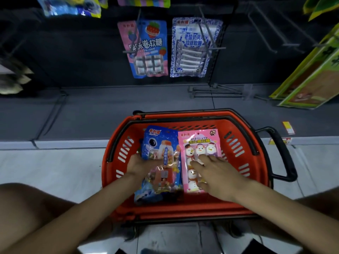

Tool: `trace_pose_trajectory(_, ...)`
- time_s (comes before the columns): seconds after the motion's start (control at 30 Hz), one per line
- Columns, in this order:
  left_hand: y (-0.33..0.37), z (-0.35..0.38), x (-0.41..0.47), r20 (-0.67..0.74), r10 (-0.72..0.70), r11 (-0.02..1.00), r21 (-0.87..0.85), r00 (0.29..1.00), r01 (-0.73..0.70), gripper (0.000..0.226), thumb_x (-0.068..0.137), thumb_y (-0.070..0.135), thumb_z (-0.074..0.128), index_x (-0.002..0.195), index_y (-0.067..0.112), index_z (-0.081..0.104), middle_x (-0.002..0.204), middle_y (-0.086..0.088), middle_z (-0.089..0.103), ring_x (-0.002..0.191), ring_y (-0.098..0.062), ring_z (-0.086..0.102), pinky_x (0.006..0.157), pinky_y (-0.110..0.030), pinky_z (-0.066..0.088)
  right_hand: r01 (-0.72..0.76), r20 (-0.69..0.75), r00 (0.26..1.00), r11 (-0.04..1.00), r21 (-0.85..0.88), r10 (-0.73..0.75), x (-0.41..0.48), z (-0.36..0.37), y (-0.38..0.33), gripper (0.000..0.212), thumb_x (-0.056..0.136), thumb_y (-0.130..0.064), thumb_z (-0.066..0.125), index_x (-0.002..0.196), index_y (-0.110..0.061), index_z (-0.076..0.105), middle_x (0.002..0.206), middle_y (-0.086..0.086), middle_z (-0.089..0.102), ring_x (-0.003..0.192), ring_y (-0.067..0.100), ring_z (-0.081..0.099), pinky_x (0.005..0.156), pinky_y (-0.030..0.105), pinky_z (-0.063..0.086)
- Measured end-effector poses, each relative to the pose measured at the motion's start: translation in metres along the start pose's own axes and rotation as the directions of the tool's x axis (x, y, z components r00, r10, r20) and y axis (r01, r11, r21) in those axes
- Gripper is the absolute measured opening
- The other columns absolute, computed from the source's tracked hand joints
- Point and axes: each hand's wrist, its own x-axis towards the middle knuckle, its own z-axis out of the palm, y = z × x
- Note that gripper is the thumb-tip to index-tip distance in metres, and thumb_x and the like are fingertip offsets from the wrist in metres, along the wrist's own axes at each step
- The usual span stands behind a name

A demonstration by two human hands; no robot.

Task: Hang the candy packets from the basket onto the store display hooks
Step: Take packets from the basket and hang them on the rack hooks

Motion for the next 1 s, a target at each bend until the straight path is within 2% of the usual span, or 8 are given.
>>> trace_pose_trajectory(0.13, 0.010, -0.007, -0.017, -0.050, 0.239, 0.962, 0.147, 0.970, -0.229, 0.032, 0.080, 0.019, 0.089, 0.105, 0.018, 0.069, 0.080, 0.004, 0.078, 0.063, -0.010, 0.074, 0.059, -0.032, 0.064, -0.009, -0.018, 1.000, 1.000, 0.007, 0.010, 0.001, -0.007, -0.002, 0.069, 0.103, -0.047, 0.053, 0.161, -0.025, 0.025, 0.156, 0.006, 0.036, 0.140, 0.030, 0.043, 0.116, 0.040, 0.035)
trace_pose_trajectory(0.3, 0.025, -0.025, -0.034, -0.081, 0.333, 0.938, 0.128, 0.940, -0.321, 0.038, 0.079, 0.027, 0.089, 0.109, 0.023, 0.066, 0.091, 0.004, 0.079, 0.072, -0.017, 0.077, 0.067, -0.046, 0.065, -0.016, -0.028, 0.999, 0.999, 0.048, 0.018, 0.005, -0.015, -0.005, 0.067, 0.102, -0.054, 0.053, 0.159, -0.027, 0.030, 0.155, 0.001, 0.038, 0.137, 0.025, 0.047, 0.112, 0.038, 0.039)
trace_pose_trajectory(0.43, 0.043, -0.039, -0.049, -0.045, 0.369, 0.929, 0.054, 0.928, -0.367, 0.042, 0.077, 0.026, 0.093, 0.111, 0.022, 0.068, 0.097, 0.004, 0.080, 0.081, -0.012, 0.078, 0.075, -0.040, 0.066, -0.033, -0.040, 0.998, 0.952, 0.305, 0.047, 0.010, -0.025, -0.010, 0.084, 0.091, -0.079, 0.044, 0.158, -0.029, 0.035, 0.152, -0.007, 0.042, 0.135, 0.016, 0.049, 0.110, 0.036, 0.044)
trace_pose_trajectory(0.53, 0.058, -0.047, -0.064, 0.031, 0.388, 0.919, -0.080, 0.921, -0.385, 0.043, 0.077, 0.018, 0.093, 0.114, 0.019, 0.071, 0.101, 0.002, 0.081, 0.086, -0.012, 0.079, 0.073, -0.031, 0.065, 0.000, -0.129, 0.984, 0.732, 0.682, 0.120, 0.012, -0.036, -0.018, 0.077, 0.074, -0.084, 0.055, 0.139, -0.042, 0.051, 0.132, -0.025, 0.057, 0.123, -0.001, 0.055, 0.102, 0.027, 0.046)
trace_pose_trajectory(0.67, 0.076, -0.056, -0.079, 0.103, 0.386, 0.888, -0.310, 0.917, -0.339, 0.036, 0.078, 0.014, 0.090, 0.110, 0.014, 0.074, 0.102, -0.003, 0.082, 0.093, -0.023, 0.079, 0.076, -0.033, 0.064, 0.131, -0.189, 0.956, 0.252, 0.959, 0.224, 0.016, -0.056, -0.026, 0.058, 0.072, -0.046, 0.083, 0.124, -0.031, 0.064, 0.114, -0.018, 0.076, 0.107, 0.004, 0.072, 0.094, 0.030, 0.055)
trace_pose_trajectory(0.77, 0.081, -0.060, -0.082, 0.138, 0.394, 0.857, -0.411, 0.909, -0.310, 0.038, 0.077, 0.019, 0.088, 0.112, 0.012, 0.075, 0.109, -0.009, 0.080, 0.101, -0.033, 0.077, 0.092, -0.049, 0.062, 0.219, -0.247, 0.933, 0.130, 0.967, 0.261, 0.013, -0.074, -0.028, 0.043, 0.074, -0.033, 0.085, 0.112, -0.017, 0.074, 0.102, 0.003, 0.081, 0.094, 0.021, 0.077, 0.086, 0.037, 0.060)
trace_pose_trajectory(0.87, 0.083, -0.062, -0.088, 0.153, 0.409, 0.836, -0.457, 0.900, -0.302, 0.030, 0.085, 0.016, 0.082, 0.114, 0.011, 0.072, 0.110, -0.008, 0.080, 0.101, -0.030, 0.077, 0.091, -0.046, 0.062, 0.279, -0.283, 0.926, 0.052, 0.959, 0.251, 0.010, -0.088, -0.033, 0.007, 0.082, -0.020, 0.082, 0.086, -0.019, 0.076, 0.073, 0.008, 0.074, 0.065, 0.021, 0.069, 0.065, 0.027, 0.059)
trace_pose_trajectory(1.0, 0.083, -0.069, -0.095, 0.074, 0.448, 0.804, -0.470, 0.891, -0.365, 0.039, 0.084, 0.023, 0.082, 0.119, 0.010, 0.069, 0.110, -0.006, 0.080, 0.101, -0.029, 0.078, 0.090, -0.047, 0.062, 0.333, -0.330, 0.904, 0.034, 0.942, 0.271, 0.014, -0.102, -0.043, 0.017, 0.085, -0.014, 0.078, 0.072, -0.024, 0.075, 0.057, 0.004, 0.063, 0.049, 0.014, 0.058, 0.051, 0.024, 0.052)
